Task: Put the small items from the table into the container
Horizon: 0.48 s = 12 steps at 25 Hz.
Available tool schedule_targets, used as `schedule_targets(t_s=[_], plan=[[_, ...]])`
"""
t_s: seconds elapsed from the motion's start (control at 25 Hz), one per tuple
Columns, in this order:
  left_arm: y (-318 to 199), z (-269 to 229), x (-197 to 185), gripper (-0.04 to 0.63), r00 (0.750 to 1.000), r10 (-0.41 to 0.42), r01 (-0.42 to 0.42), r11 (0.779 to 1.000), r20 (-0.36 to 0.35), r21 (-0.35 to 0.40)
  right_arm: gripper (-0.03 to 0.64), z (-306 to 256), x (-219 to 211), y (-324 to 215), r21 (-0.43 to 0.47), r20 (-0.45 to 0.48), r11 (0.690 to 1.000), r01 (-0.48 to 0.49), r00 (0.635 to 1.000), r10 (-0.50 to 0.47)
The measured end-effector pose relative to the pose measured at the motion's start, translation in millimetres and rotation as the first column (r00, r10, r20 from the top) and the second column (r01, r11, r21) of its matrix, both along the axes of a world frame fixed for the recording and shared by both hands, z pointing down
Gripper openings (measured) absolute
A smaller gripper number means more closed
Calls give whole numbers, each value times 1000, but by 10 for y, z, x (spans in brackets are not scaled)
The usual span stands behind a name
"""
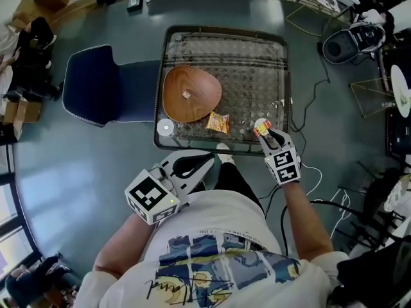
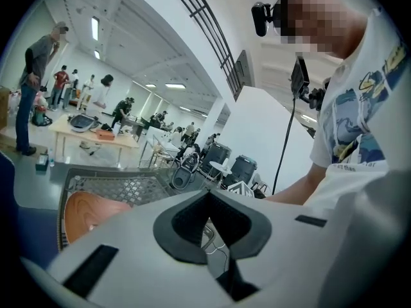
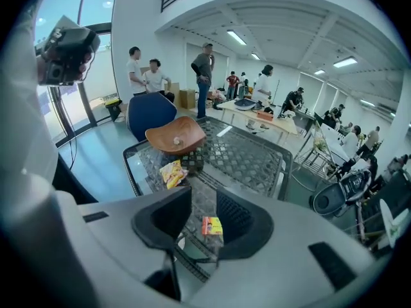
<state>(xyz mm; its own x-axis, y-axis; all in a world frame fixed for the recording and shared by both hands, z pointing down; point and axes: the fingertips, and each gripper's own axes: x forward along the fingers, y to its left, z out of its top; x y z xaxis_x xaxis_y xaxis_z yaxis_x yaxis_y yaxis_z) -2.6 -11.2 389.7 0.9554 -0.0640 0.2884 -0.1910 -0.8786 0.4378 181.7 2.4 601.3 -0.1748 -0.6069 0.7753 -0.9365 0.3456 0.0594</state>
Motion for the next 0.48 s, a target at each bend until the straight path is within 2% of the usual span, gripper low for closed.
schedule_targets(t_s=[0.2, 0.48], plan=[[131, 43, 268, 9, 999, 42, -42, 999, 18, 10, 115, 277, 299, 288, -57, -8, 998, -37, 999, 37], [268, 83, 485, 9, 998, 53, -53, 999, 46, -12, 129, 862, 429, 398, -158, 13, 987, -19, 1000, 21]])
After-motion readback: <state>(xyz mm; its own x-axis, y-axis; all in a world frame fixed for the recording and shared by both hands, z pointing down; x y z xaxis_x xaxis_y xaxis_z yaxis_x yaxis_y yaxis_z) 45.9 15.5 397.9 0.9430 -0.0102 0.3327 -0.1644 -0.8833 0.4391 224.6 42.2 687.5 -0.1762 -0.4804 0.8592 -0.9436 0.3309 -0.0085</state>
